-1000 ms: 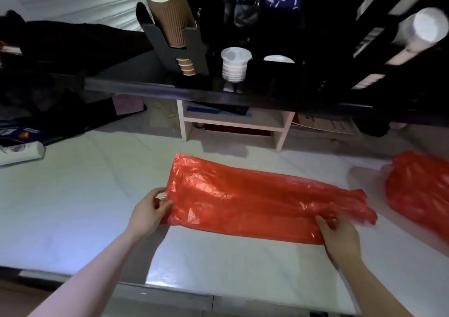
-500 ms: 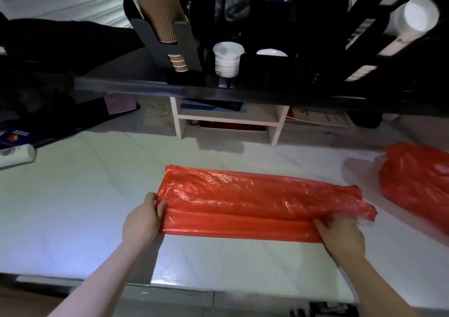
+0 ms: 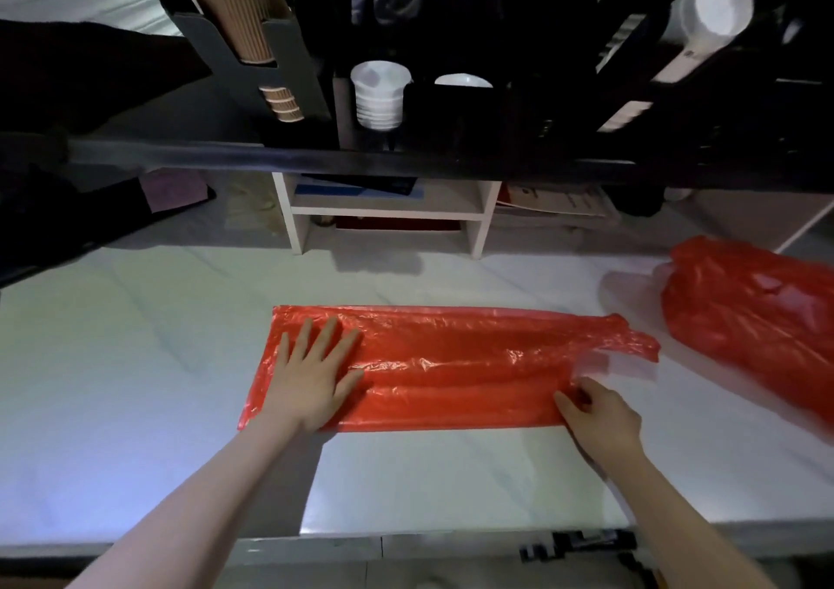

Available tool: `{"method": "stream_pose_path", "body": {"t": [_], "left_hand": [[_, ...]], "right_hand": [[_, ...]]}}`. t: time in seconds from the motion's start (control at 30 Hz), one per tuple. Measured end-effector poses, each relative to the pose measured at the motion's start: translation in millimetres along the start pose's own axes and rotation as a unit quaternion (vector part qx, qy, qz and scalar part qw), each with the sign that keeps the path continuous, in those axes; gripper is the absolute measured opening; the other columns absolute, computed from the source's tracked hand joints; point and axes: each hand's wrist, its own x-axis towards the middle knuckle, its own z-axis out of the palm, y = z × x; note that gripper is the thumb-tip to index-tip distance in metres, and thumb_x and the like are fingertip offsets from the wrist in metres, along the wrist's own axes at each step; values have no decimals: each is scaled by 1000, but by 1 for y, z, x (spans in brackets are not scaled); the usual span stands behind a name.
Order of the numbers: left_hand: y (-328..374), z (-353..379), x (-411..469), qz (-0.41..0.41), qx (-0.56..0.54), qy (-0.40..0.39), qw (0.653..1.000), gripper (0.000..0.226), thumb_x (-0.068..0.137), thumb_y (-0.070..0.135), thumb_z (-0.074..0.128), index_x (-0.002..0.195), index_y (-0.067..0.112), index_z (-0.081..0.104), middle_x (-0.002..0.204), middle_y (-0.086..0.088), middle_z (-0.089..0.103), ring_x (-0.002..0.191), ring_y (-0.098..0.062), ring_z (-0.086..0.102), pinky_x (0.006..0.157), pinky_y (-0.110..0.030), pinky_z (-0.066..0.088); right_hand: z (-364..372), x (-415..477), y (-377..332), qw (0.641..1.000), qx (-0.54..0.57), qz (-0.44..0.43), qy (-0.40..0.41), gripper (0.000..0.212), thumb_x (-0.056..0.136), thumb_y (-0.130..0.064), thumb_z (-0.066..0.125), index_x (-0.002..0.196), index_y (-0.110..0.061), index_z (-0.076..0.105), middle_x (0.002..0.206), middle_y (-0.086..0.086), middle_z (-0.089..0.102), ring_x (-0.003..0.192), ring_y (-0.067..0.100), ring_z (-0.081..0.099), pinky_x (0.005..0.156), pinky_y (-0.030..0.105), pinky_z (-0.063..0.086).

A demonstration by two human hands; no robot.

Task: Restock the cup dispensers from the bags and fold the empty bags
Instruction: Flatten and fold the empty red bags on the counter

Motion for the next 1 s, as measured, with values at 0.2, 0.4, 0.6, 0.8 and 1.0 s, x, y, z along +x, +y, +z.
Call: {"method": "stream_pose_path", "body": {"t": [0.2,0.4,0.6,0.8,1.0], "left_hand": [[-16,24,18,-92,-18,-47,994,84,69,83,-2,145,49,-11,159,4,-11,144,-36,-11,113,-60,-4],[-16,27,23,-107,-17,-44,993,85,68,86,-2,144,50,-13,159,4,-11,144,-39,-9,111,-61,-4],[-16,28,17,-103,-11,-31,994,84,70,85,-1,145,49,-10,160,4,-10,145,-37,-9,112,-59,-3],[-18,28,14,-96,-11,-29,995,81,73,82,-1,144,47,-14,159,5,-11,145,-35,-10,114,-57,-3],[-18,28,13,-100,-7,-25,995,81,74,83,-2,145,46,-12,159,6,-9,145,-35,-7,114,-57,-2]], "right_hand": [[-7,-3,10,998,-51,14,-17,18,87,-50,59,89,-33,63,71,-20,53,84,13,59,73,30,35],[-5,-9,7,998,-43,50,8,22,87,-48,58,102,-31,54,87,-8,65,92,19,61,77,32,35],[5,-30,-1,992,15,-37,116,26,84,-49,56,76,-30,39,63,-7,50,57,11,49,47,28,38],[-8,-2,-4,946,290,105,96,26,92,-16,46,110,-28,60,86,-5,65,69,16,59,65,33,49],[-43,21,9,850,512,115,45,59,89,4,45,119,-45,60,90,-7,59,77,11,56,66,26,43]]}}
